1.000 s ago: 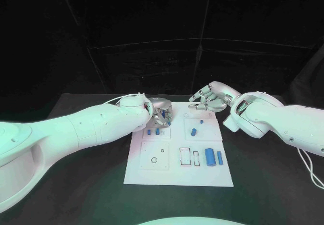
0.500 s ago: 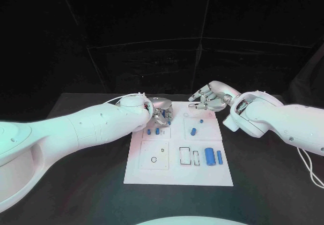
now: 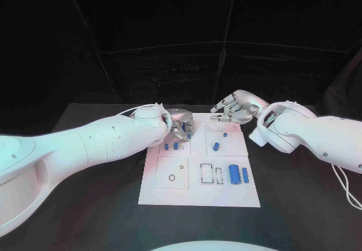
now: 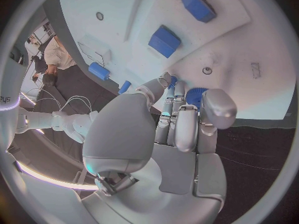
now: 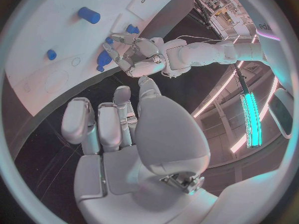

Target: Assemble the parts on the task board

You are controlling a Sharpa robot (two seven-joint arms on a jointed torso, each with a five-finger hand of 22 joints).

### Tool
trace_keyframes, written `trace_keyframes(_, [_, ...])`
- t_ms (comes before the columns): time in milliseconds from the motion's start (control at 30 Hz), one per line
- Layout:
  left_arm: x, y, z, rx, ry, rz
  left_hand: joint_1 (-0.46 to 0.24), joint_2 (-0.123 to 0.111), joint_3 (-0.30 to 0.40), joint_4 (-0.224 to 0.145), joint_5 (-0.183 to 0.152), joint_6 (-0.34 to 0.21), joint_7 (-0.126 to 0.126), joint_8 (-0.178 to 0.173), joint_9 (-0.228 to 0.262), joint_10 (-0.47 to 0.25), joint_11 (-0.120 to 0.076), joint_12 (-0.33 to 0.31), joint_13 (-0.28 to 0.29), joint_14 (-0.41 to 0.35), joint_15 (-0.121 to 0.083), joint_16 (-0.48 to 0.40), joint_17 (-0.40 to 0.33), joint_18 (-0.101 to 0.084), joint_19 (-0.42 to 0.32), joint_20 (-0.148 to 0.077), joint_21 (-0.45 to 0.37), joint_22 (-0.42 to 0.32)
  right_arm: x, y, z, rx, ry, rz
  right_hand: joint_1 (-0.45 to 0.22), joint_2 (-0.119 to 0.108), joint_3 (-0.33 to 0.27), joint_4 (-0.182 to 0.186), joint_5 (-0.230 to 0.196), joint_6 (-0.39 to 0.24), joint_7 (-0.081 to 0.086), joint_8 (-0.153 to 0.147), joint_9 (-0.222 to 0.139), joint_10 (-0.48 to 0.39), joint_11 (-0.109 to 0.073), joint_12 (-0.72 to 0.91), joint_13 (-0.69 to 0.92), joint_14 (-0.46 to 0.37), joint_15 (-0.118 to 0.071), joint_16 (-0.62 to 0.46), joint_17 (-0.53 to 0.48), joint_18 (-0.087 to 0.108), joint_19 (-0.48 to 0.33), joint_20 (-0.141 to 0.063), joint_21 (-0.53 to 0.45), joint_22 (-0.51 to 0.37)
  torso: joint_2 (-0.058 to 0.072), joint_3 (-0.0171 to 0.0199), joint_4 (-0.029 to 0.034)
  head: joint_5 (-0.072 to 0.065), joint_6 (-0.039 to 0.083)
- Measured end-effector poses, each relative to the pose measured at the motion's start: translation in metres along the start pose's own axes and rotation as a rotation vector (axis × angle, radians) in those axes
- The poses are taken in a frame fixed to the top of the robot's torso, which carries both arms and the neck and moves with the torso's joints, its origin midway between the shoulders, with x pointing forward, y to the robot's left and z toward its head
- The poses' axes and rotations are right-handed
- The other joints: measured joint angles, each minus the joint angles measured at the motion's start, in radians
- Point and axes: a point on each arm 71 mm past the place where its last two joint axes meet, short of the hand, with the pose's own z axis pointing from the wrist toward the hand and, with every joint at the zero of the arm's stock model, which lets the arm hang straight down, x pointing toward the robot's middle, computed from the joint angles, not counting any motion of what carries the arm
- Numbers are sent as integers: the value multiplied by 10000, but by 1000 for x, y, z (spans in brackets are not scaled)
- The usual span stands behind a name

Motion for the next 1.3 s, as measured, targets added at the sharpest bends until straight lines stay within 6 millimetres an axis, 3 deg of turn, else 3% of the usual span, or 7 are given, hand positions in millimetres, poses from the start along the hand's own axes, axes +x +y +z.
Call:
trace_keyframes(167, [0,0,0,-16,23,1,71,71,98,-18,0,288,10,0,39,307,-59,-56,21,0,0,0,0,0,0,0,38,42,0,0,0,-3,2,-1,0,0,0,0,0,0,0,0,0,0,0,0,0,0,0,0,0,0,0,0,0,0,0,0,0,-1,0])
trace_keyframes(467, [0,2,1,-68,-15,-1,219,409,417,-165,-2,609,-1,-4,68,723,-167,-192,61,1,-74,75,23,0,13,-13,215,251,0,0,0,-3,2,-1,41,41,0,0,0,0,0,43,0,0,0,0,17,0,0,0,0,-1,0,0,0,0,0,0,0,0,5])
trace_keyframes(833, [1,8,-7,-100,-313,-226,250,440,521,-270,-1,608,1,-73,54,758,-130,-374,7,1,-73,75,4,-100,31,-31,269,316,-1,-1,0,30,-24,-23,41,41,0,0,0,0,0,42,0,0,0,0,16,0,0,0,0,0,0,0,0,0,-11,-7,10,-21,17])
trace_keyframes(1100, [-18,11,-23,68,-965,-940,250,439,548,-297,-1,645,38,-116,48,793,-94,-425,8,1,-73,75,-22,-96,31,-31,269,315,-2,-3,1,69,-56,-43,41,41,0,0,0,0,0,42,0,0,0,0,15,0,0,0,0,0,0,0,0,0,-38,-12,40,-18,54])
trace_keyframes(1300, [-24,24,-38,-72,-1190,-1334,250,439,548,-297,-1,645,38,-117,47,793,-94,-482,8,0,-73,75,-39,-96,31,-30,269,314,-3,-4,1,94,-76,-55,41,41,0,0,0,0,0,42,0,0,0,0,15,0,0,0,0,0,0,0,0,1,-52,-19,59,2,64])
